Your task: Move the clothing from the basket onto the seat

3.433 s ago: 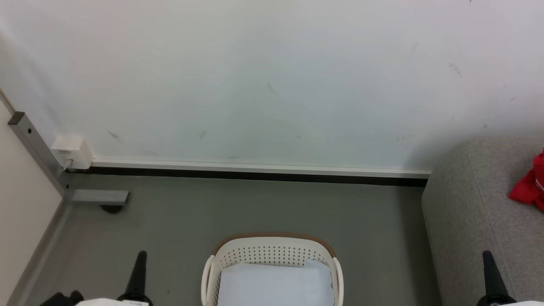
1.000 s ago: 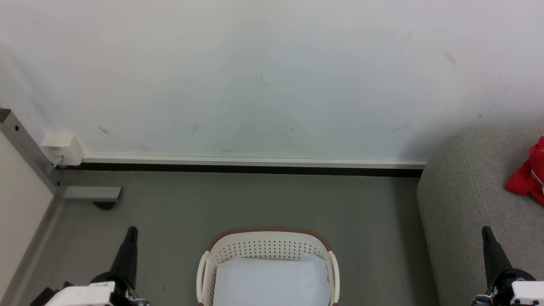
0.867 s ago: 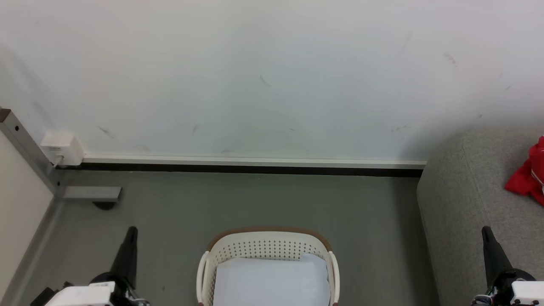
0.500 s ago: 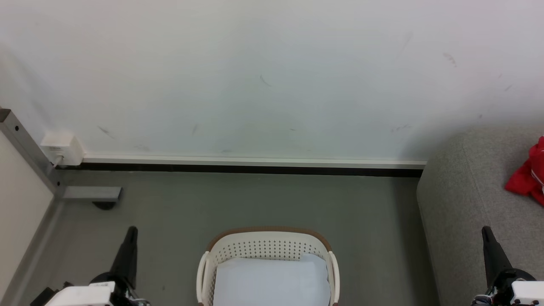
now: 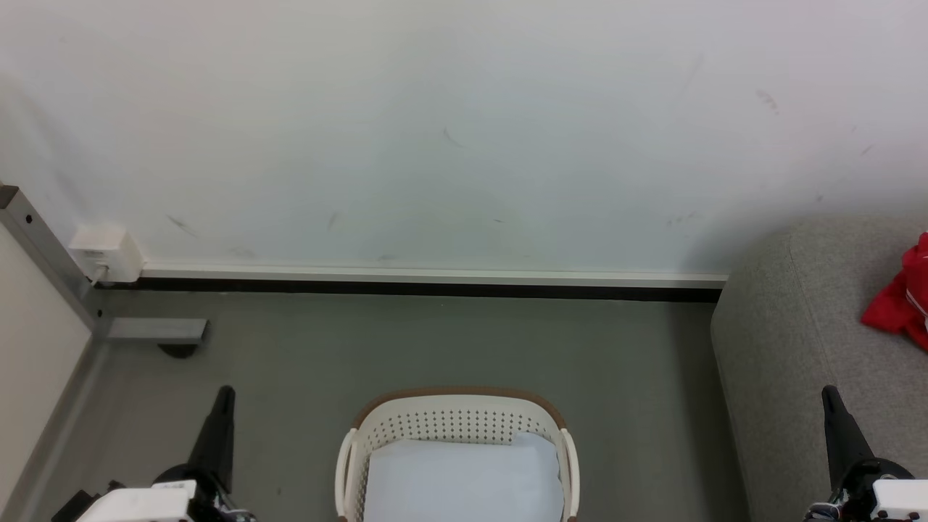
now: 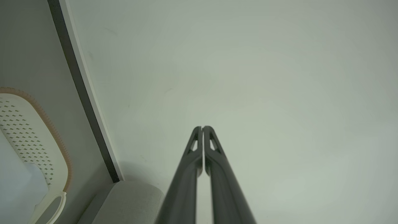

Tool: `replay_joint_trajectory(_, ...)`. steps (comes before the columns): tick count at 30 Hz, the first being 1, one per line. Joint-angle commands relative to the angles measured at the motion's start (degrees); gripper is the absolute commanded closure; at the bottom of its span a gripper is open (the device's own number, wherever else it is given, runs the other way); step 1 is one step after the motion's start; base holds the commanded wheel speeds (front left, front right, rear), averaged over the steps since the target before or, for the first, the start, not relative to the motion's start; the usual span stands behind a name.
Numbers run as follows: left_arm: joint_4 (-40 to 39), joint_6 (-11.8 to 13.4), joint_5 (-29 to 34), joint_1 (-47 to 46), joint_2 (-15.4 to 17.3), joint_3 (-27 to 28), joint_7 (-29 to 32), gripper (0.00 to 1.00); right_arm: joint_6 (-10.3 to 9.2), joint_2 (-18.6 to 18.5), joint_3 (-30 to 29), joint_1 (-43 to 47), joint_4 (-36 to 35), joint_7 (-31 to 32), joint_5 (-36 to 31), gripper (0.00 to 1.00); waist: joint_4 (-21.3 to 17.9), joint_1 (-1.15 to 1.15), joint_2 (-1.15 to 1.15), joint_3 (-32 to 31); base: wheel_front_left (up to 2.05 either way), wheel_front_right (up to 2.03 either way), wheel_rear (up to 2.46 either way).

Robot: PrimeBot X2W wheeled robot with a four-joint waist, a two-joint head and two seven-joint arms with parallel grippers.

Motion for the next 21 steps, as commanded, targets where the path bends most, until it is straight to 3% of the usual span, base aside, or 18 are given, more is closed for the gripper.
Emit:
replay_joint_trajectory(1, -0.16, -0.30, -0.78, -0.41, 0.12, 0.16, 0.21, 1.00, -0.14, -0.42, -0.20, -0.74, -0.26, 0.18, 0.11, 1.00, 0.00, 0.00, 0.00, 0.00, 0.00, 0.00, 0.00)
replay_joint_trajectory(21, -0.17, -0.30, -0.78, -0.41, 0.12, 0.15, 0.21, 1.00, -0.14, -0.42, -0.19, -0.74, -0.26, 0.17, 0.12, 1.00, 0.00, 0.00, 0.00, 0.00, 0.00, 0.00, 0.00)
